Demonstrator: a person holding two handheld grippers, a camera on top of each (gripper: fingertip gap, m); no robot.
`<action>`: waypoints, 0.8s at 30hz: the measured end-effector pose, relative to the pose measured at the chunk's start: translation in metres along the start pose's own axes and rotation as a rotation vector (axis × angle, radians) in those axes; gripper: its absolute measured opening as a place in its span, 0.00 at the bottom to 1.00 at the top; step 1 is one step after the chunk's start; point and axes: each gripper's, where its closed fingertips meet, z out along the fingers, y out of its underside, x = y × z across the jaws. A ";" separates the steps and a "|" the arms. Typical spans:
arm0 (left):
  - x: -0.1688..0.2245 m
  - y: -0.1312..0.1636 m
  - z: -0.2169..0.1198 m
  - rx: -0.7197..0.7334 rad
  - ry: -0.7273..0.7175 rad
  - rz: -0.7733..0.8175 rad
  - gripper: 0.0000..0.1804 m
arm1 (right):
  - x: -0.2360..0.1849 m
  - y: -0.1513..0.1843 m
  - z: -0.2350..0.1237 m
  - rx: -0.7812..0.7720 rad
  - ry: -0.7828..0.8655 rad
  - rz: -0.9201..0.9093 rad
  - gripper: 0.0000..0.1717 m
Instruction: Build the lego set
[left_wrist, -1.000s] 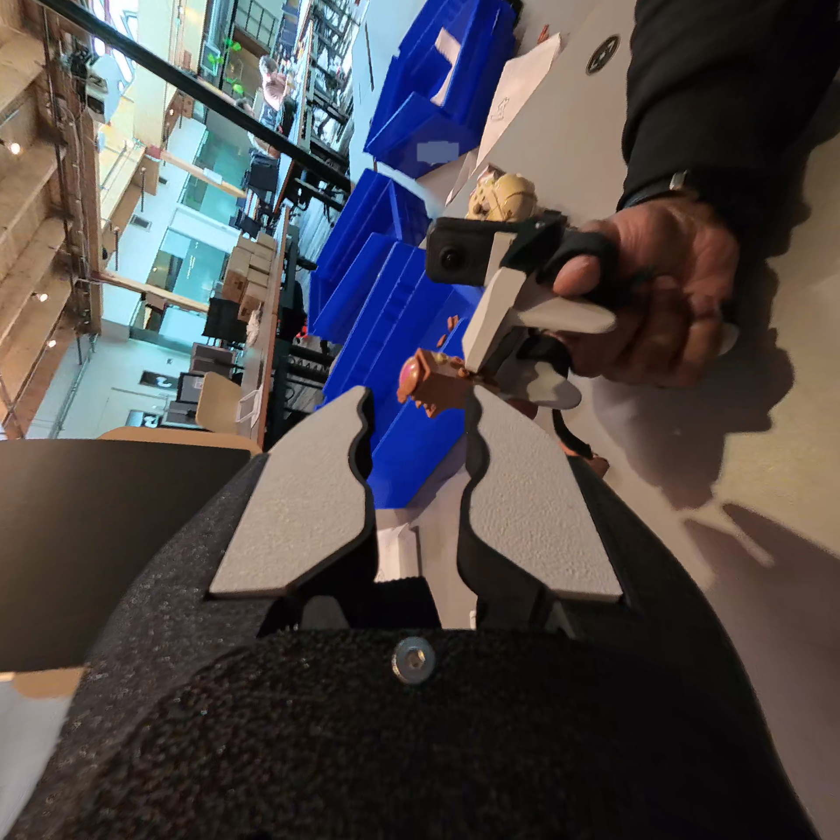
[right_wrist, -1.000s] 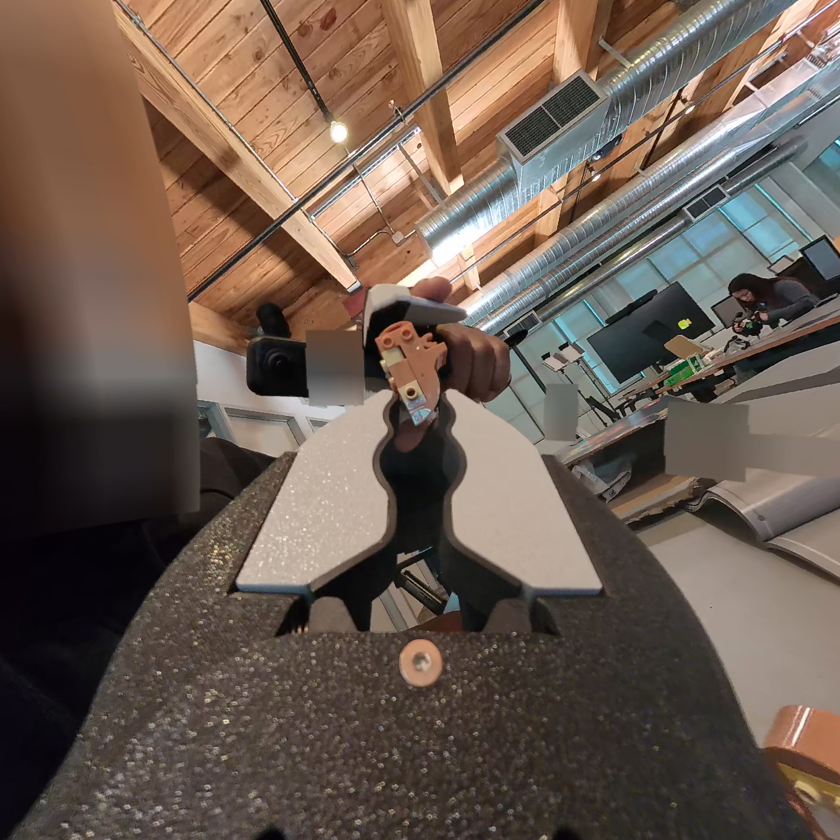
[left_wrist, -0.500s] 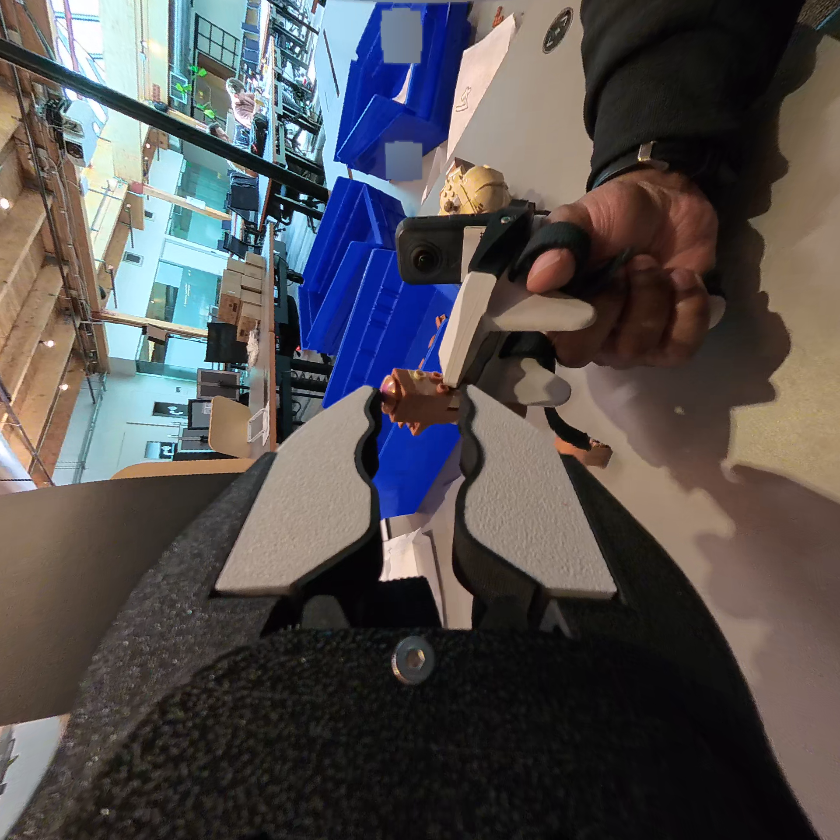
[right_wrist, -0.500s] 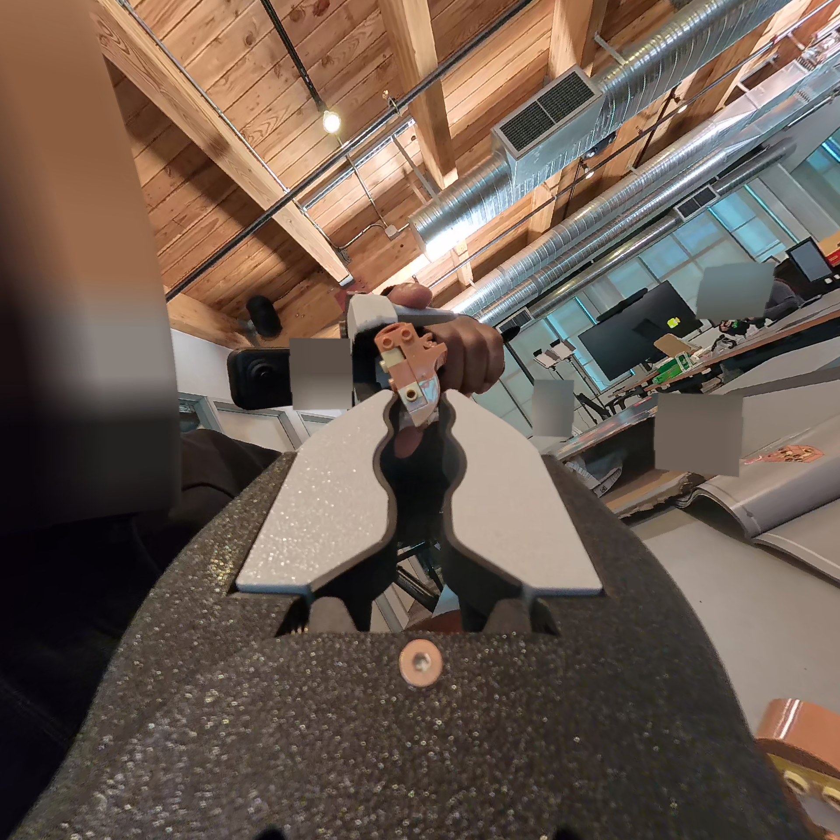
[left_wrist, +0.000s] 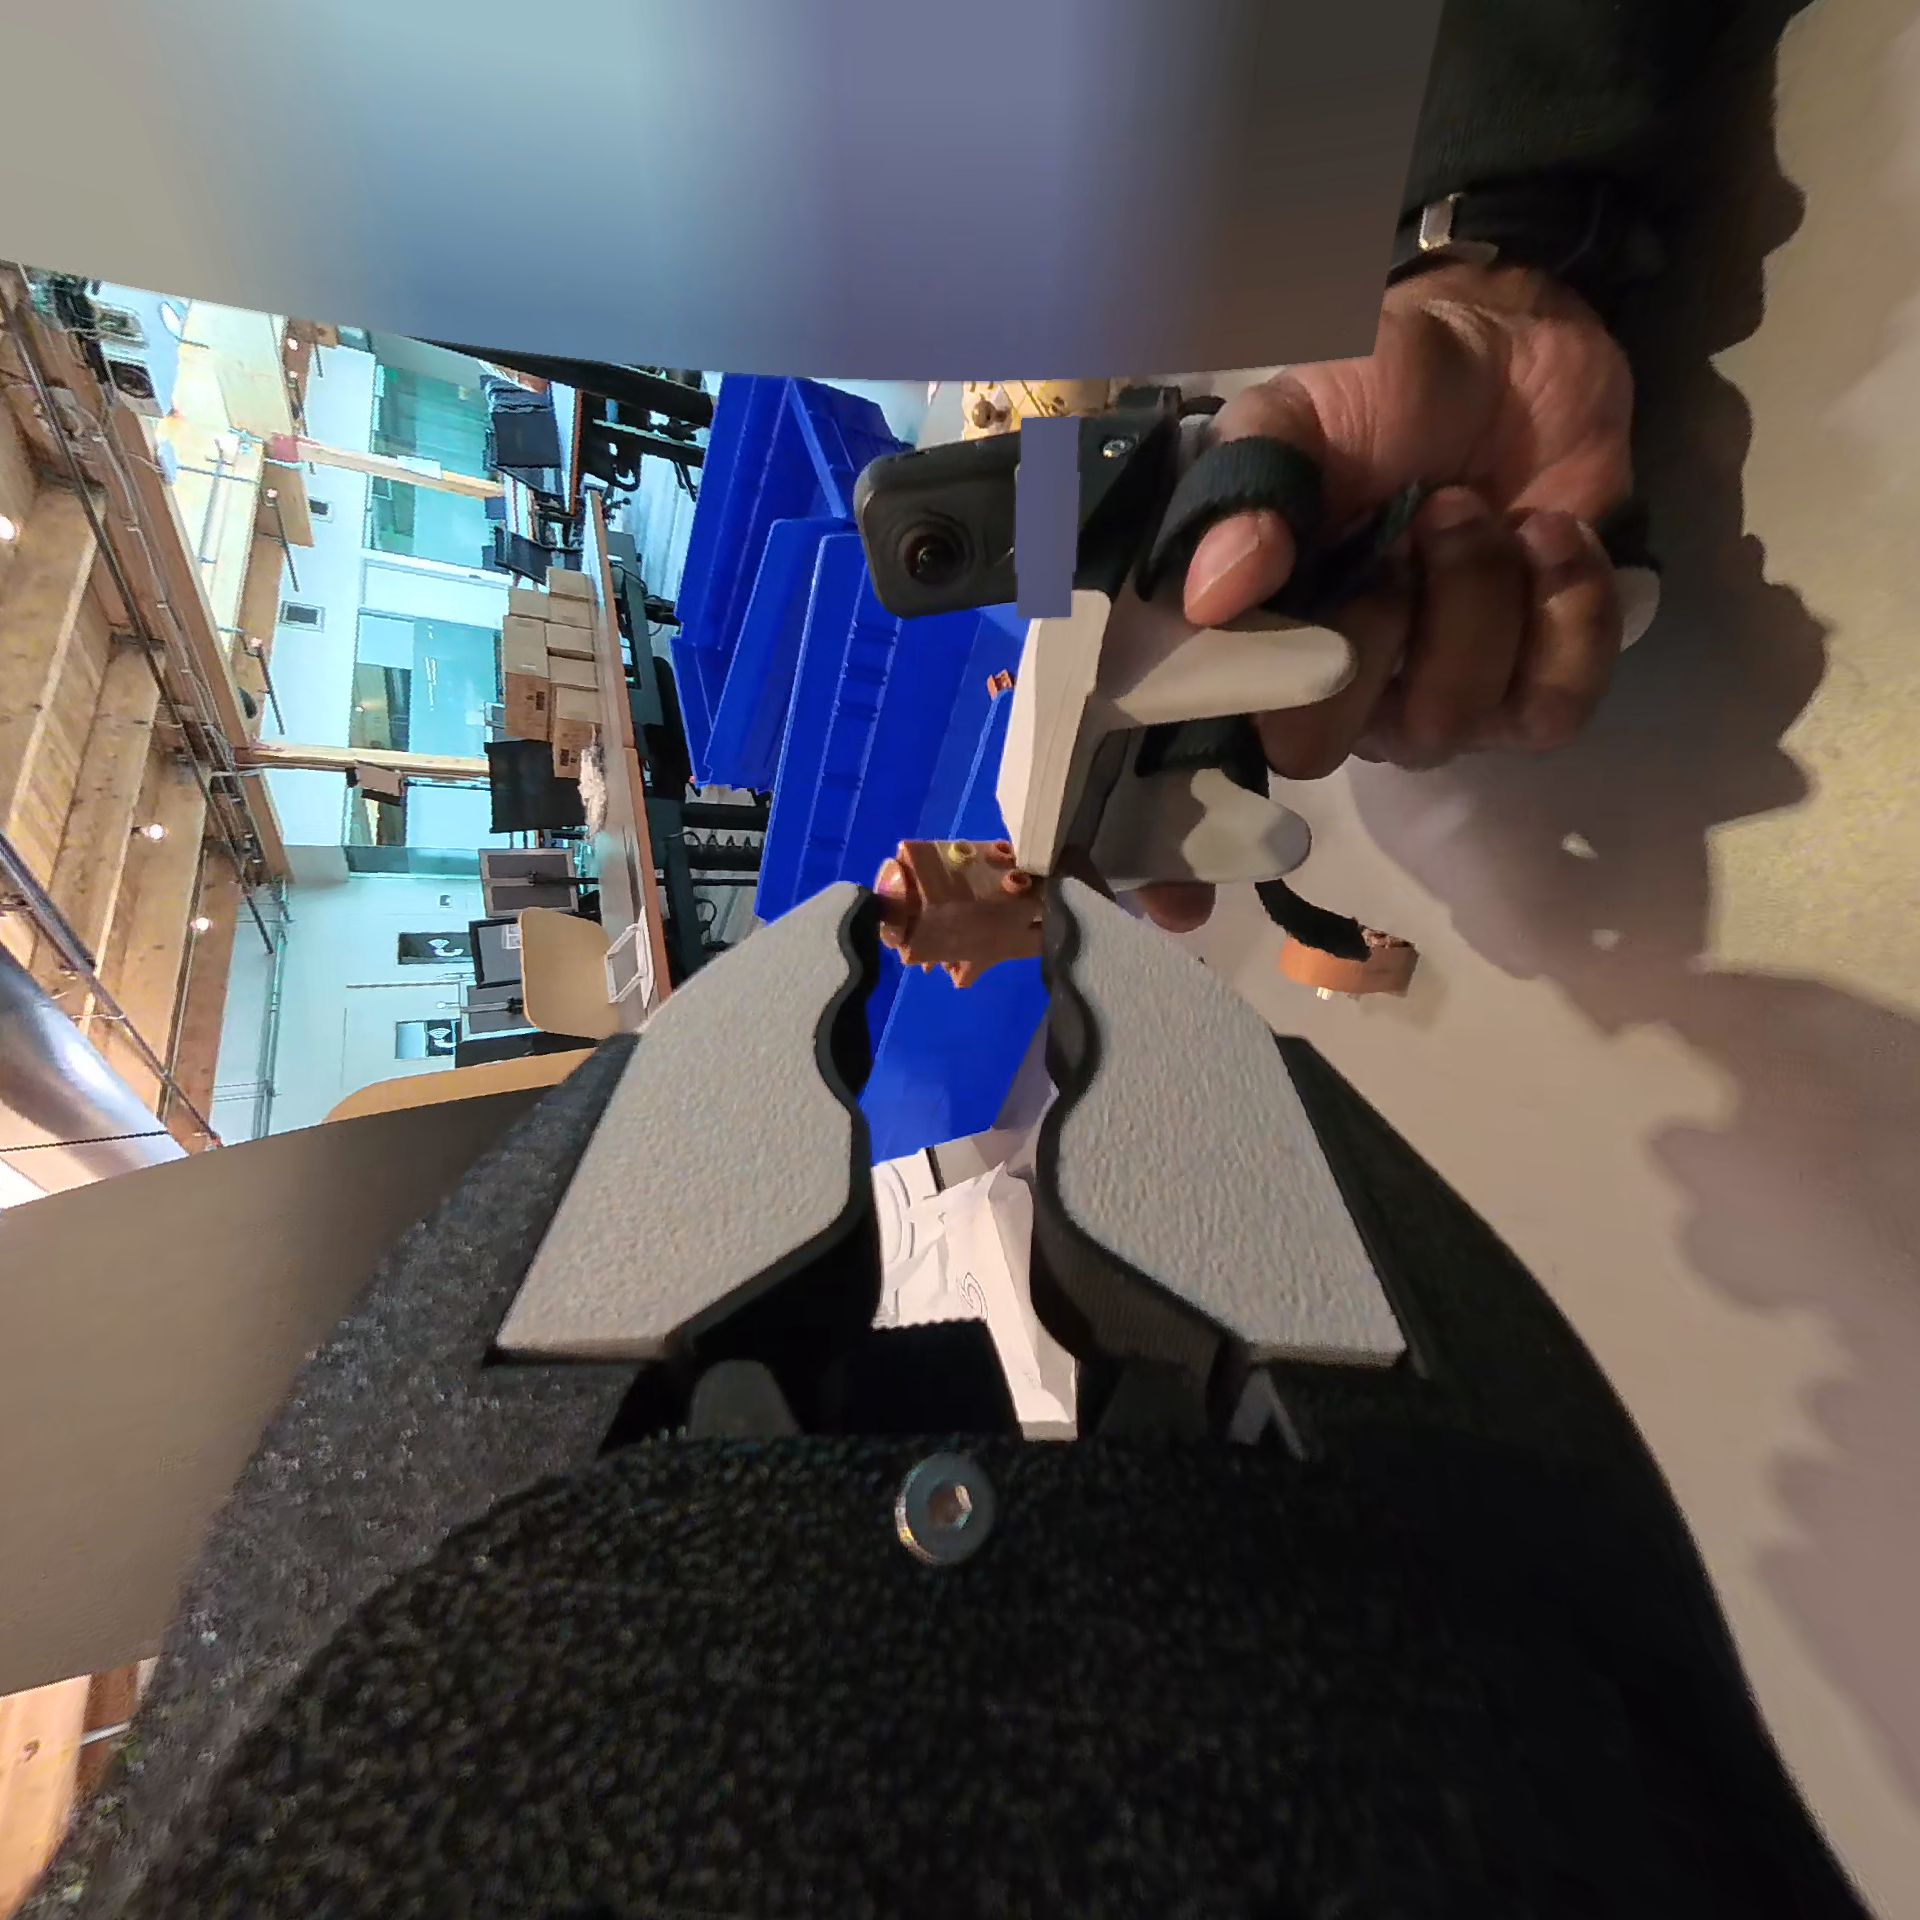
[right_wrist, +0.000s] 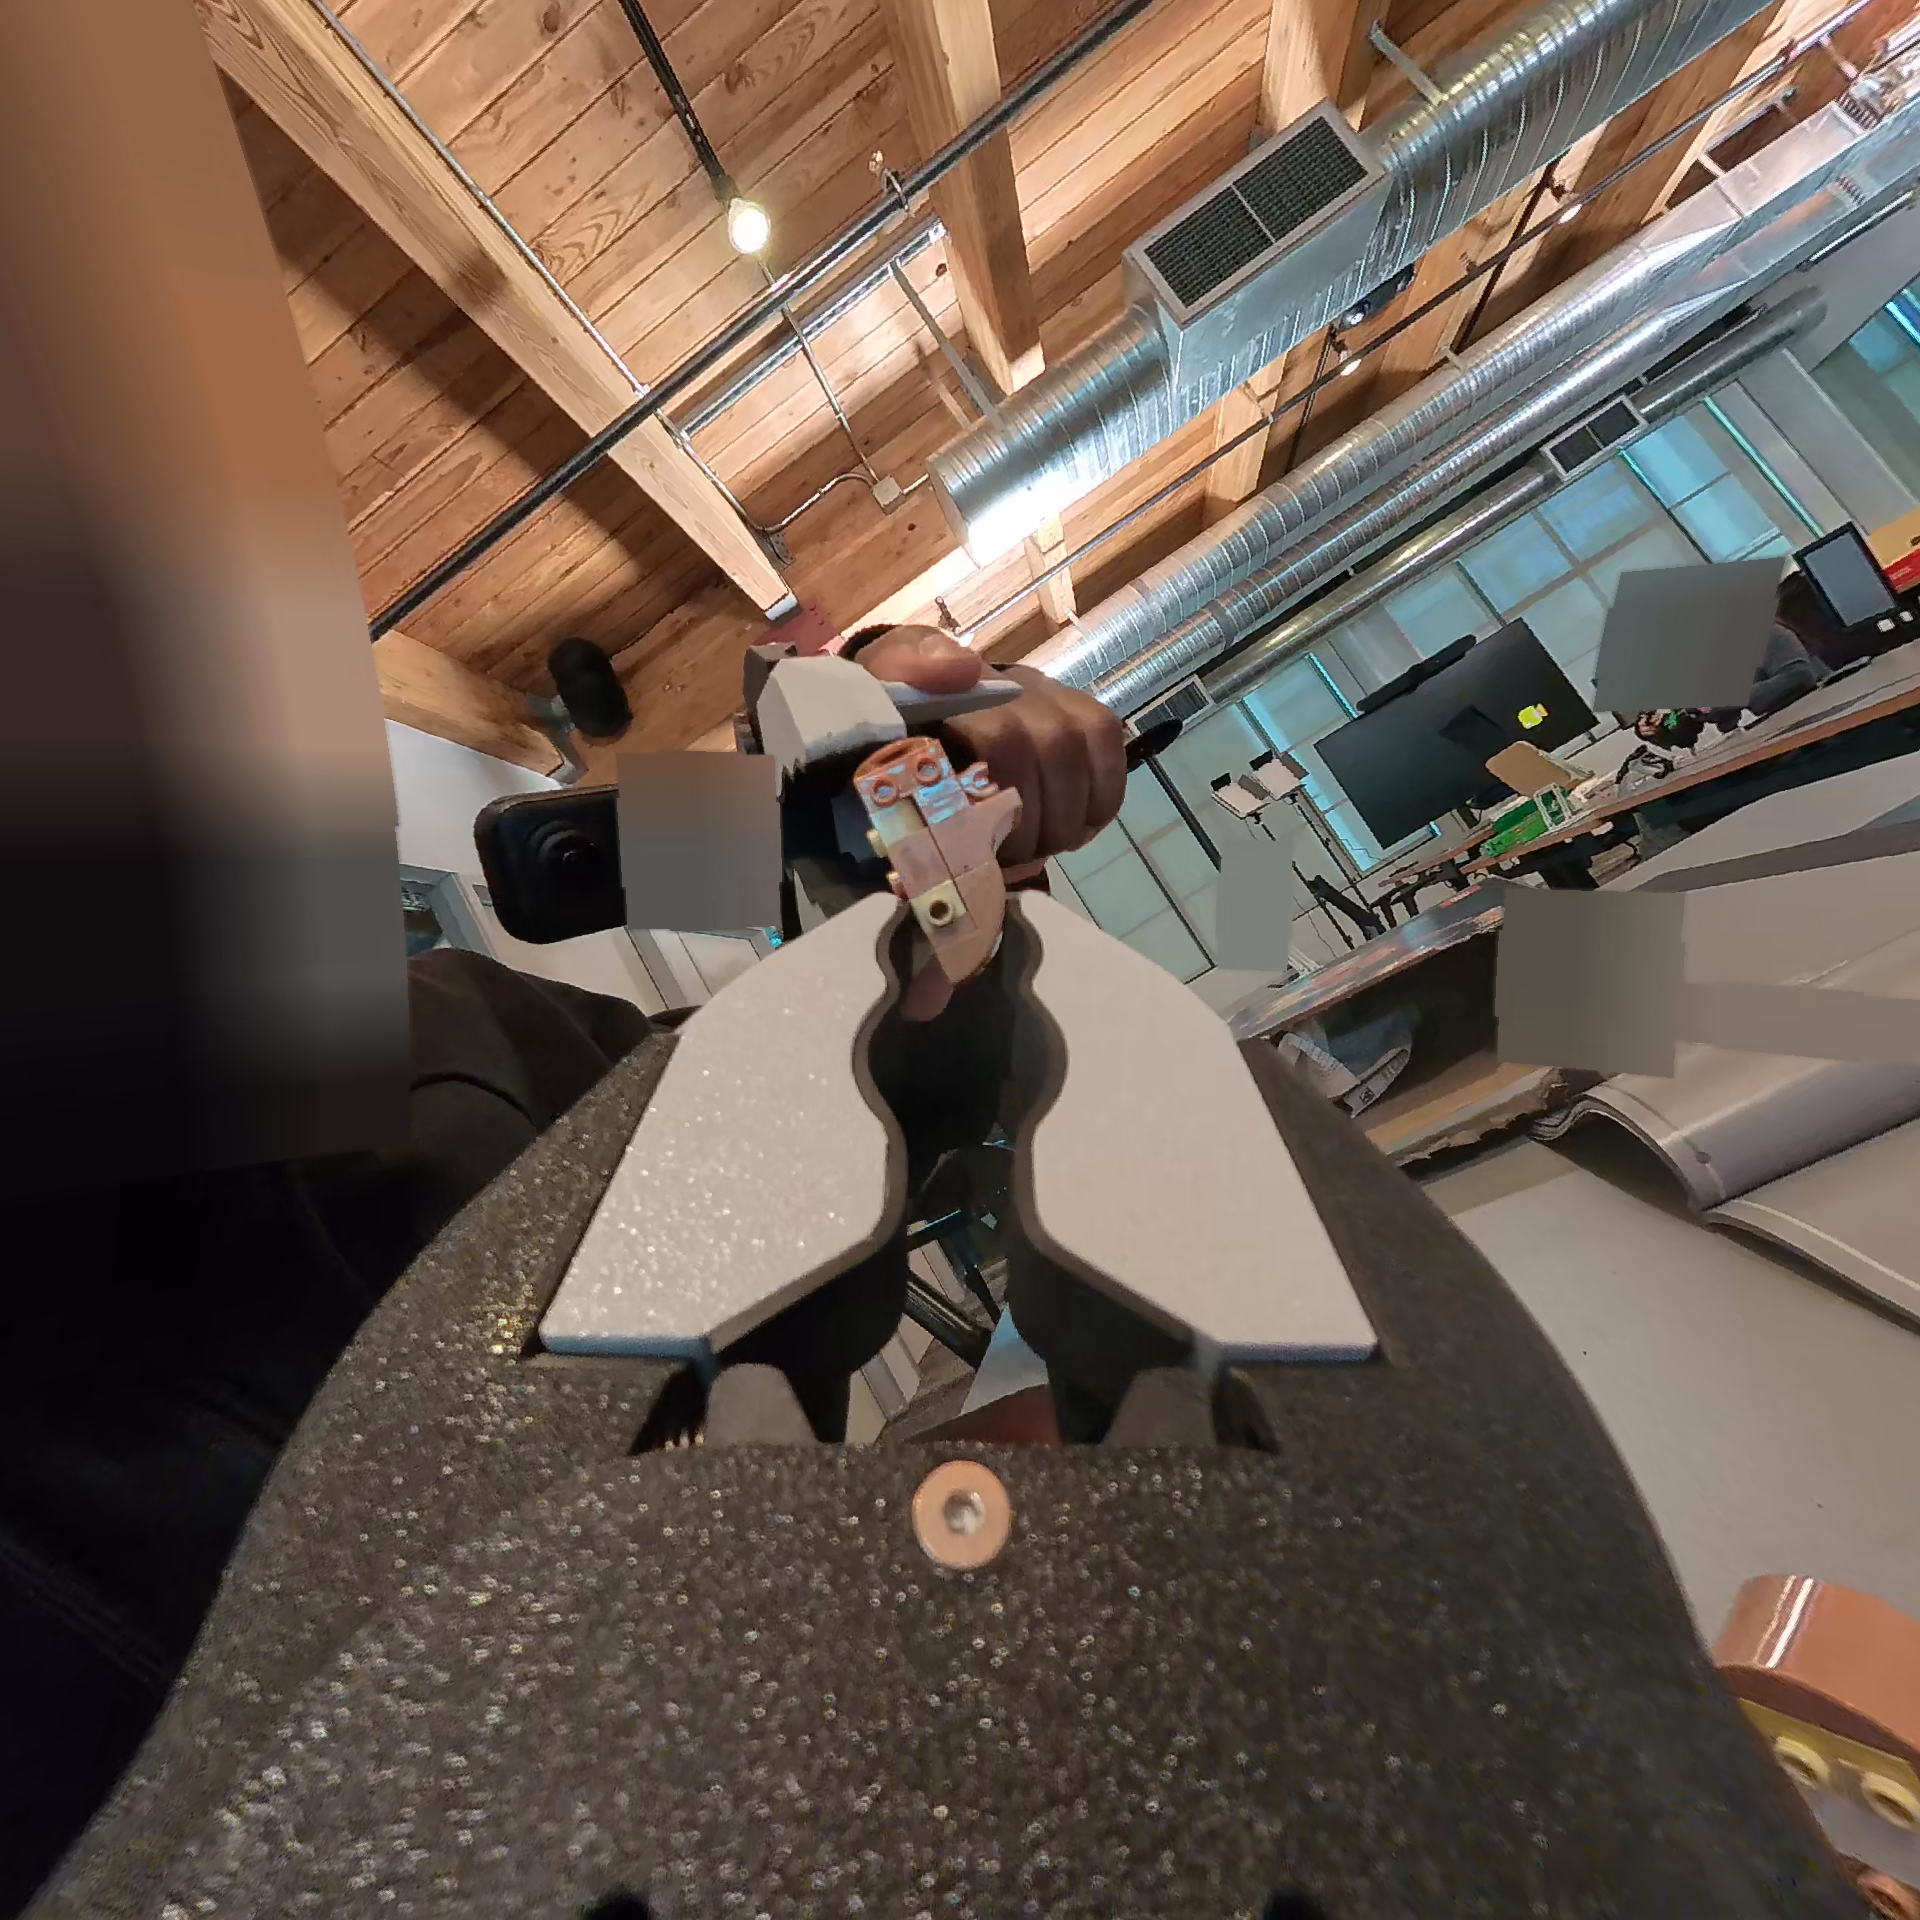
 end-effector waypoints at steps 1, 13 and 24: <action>0.000 0.000 0.000 -0.001 0.002 0.004 0.16 | 0.000 0.000 0.000 -0.003 0.002 -0.002 0.09; 0.005 0.002 -0.001 -0.006 0.012 0.015 0.16 | 0.001 0.005 0.000 -0.030 0.014 -0.004 0.09; 0.011 0.004 -0.003 -0.012 0.059 0.024 0.16 | 0.003 0.011 0.000 -0.062 0.023 -0.001 0.09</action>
